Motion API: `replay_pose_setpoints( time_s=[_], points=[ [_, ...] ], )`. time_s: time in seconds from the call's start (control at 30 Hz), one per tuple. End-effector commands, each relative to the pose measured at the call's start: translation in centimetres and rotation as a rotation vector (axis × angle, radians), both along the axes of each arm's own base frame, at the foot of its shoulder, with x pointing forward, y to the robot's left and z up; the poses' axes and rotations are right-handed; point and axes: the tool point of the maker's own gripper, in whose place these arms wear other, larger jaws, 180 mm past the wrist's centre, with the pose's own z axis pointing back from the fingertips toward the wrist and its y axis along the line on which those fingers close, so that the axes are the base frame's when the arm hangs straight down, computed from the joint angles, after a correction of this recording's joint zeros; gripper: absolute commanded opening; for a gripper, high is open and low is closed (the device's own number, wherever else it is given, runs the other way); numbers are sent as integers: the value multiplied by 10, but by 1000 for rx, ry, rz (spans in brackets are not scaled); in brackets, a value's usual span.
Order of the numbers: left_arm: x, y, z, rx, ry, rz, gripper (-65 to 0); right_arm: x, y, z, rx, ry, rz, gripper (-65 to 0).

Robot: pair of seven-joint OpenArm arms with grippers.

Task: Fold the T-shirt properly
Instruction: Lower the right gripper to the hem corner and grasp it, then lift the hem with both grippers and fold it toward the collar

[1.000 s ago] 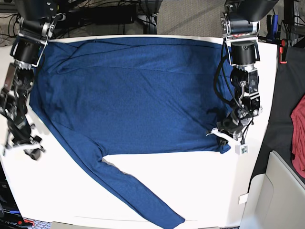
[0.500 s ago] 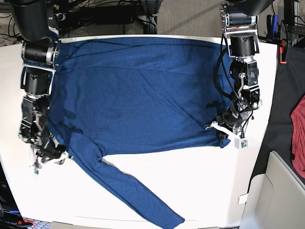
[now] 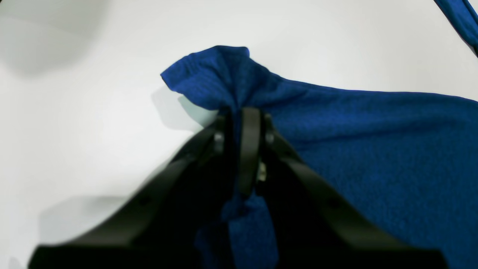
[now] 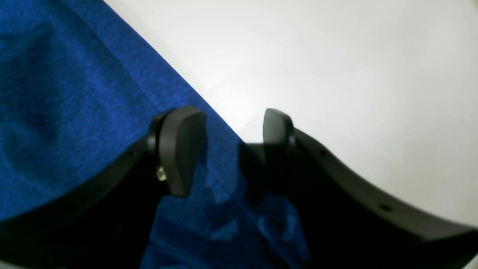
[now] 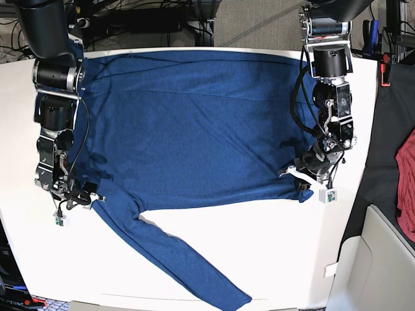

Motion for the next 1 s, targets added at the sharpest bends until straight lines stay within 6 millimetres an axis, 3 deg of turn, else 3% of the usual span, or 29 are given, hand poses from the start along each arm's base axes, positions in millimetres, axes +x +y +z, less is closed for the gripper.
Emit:
replay_pose_setpoints(
  time_s=[0.0,0.1,0.33,0.5,0.77,0.97],
  points=[
    [15,4,24,9,-74,4,-629,11,-6,16,-6,-35,-4,-354],
    [15,4,24,9,-74,2,-629,4,-5,4,2,-6,-7,-355],
    [16,3,25,8,-75,1,-629,-1,-3,-3,4,10,-4,-357],
    [16,3,25,7,-76,2,-629,-6,13,-11,31,58,14,-431],
    [16,3,25,8,-75,1,-629,-9,18,-9,32,74,28,-449],
    [16,3,25,8,-75,1,-629,-11,29,-11,46,70,102,-589]
  ],
)
